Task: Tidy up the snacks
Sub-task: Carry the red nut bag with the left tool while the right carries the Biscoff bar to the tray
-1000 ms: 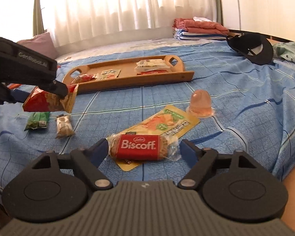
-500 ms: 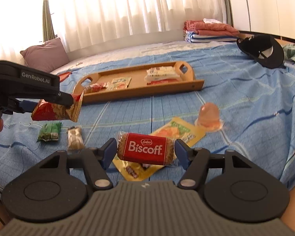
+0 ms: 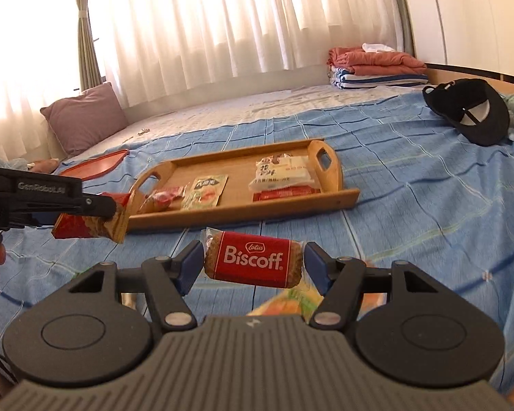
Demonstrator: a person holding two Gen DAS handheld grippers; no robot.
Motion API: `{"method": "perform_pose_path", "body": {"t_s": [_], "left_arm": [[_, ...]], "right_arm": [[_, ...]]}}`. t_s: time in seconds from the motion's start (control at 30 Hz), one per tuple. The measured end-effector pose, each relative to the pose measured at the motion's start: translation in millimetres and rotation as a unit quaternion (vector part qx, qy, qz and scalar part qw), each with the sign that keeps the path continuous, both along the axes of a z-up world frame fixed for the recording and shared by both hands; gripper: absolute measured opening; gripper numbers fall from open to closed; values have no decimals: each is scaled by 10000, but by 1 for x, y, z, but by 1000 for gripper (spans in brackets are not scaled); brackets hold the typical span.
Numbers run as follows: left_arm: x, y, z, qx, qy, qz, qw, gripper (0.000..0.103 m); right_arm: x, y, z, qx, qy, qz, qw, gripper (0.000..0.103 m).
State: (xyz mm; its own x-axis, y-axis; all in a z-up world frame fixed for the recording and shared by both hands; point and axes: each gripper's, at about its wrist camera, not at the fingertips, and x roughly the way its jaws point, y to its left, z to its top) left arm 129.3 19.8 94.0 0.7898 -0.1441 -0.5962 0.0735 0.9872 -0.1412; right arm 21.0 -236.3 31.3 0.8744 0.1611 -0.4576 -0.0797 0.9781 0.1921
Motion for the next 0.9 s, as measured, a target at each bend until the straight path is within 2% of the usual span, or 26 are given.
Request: {"method": "perform_pose_path", "body": {"t_s": [0.17,0.47,0.6,0.7,0.9], "left_arm": [[26,3,17,70,-62,-24,10000,60],[82,8,31,43,42,-93,9999,60],[116,13,30,-151,273,-145,9994,60],[144,18,26,-280,412,-91,9987,60],[198,21,8,-256,558,18,9981,60]], "right_arm": [[35,-15,16,136,151,95,9997,67],[98,-32,51,-45,132,150,9998,67],[132,-35,62,-222,210,234,9993,67],[162,-39,65,-169,385,310,9986,67],[217,-37,61,-227,641,283,9973,67]]}}
